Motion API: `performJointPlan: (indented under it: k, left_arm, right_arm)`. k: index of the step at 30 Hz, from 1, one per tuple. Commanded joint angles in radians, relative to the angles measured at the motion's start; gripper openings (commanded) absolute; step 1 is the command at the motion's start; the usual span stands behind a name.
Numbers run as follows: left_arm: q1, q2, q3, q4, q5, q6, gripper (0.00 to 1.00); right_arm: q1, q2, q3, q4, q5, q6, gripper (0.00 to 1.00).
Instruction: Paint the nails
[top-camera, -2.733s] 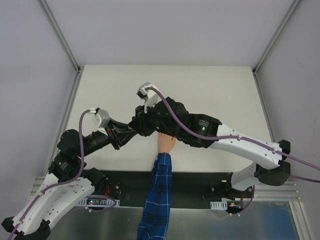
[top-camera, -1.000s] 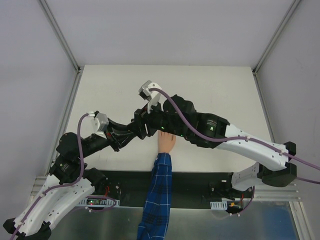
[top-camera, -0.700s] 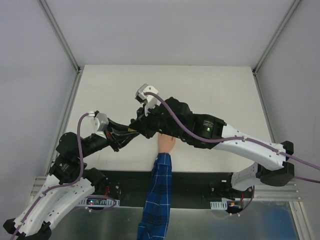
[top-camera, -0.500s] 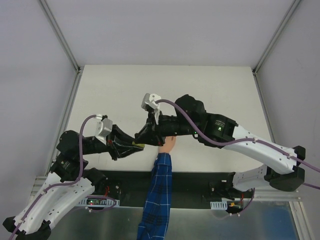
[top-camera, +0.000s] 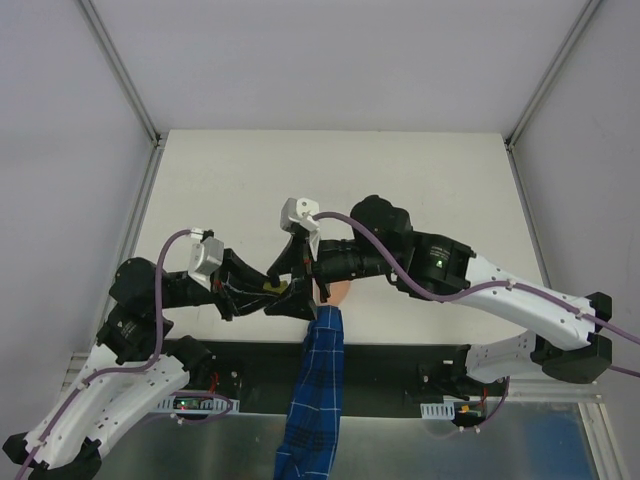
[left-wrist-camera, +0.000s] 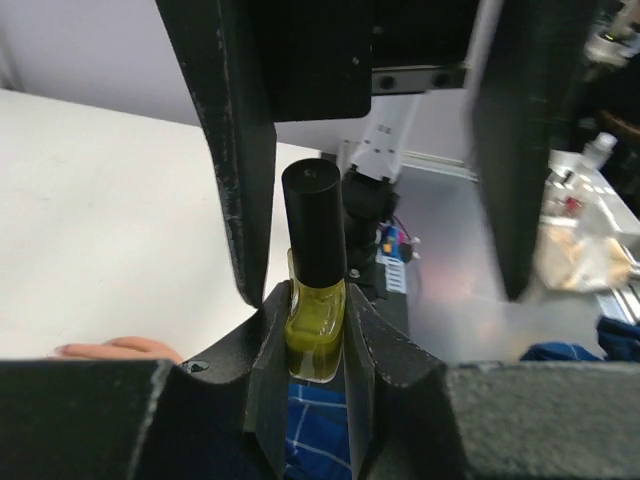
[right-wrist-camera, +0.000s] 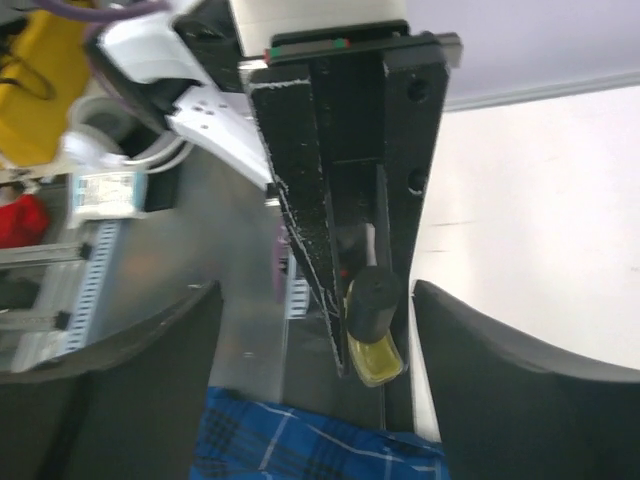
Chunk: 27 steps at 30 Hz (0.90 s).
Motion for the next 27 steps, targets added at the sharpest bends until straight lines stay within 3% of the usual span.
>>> performJointPlan:
  k: [1, 5, 10, 15, 20, 27]
  left_arm:
    - [-0.010, -0.004, 0.047, -0.078, -0.233, 0.125, 0.00]
    - [-0.010, -0.001, 0.064, -0.144, -0.348, 0.174, 0.00]
    - [-0.010, 0.009, 0.074, -0.168, -0.403, 0.215, 0.00]
    - [-0.010, 0.038, 0.093, -0.197, -0.400, 0.235, 0.00]
    - [-0.010, 0.047, 0.102, -0.209, -0.391, 0.249, 0.00]
    - [-0.010, 0.050, 0.107, -0.226, -0.396, 0.258, 0.00]
  right_arm:
    - [0.005, -0.030, 0.064, -0.104, 0.223, 0.041, 0.83]
    - [0.014, -0.001, 0.165, -0.236, 0.436, 0.104, 0.84]
    - [0.032, 0.055, 0.286, -0.350, 0.612, 0.190, 0.76]
    - [0.040, 0.197, 0.485, -0.498, 0.646, 0.184, 0.63]
    - [0.047, 0.331, 0.730, -0.632, 0.627, 0.164, 0.61]
    - [0.051, 0.377, 0.759, -0.689, 0.627, 0.156, 0.54]
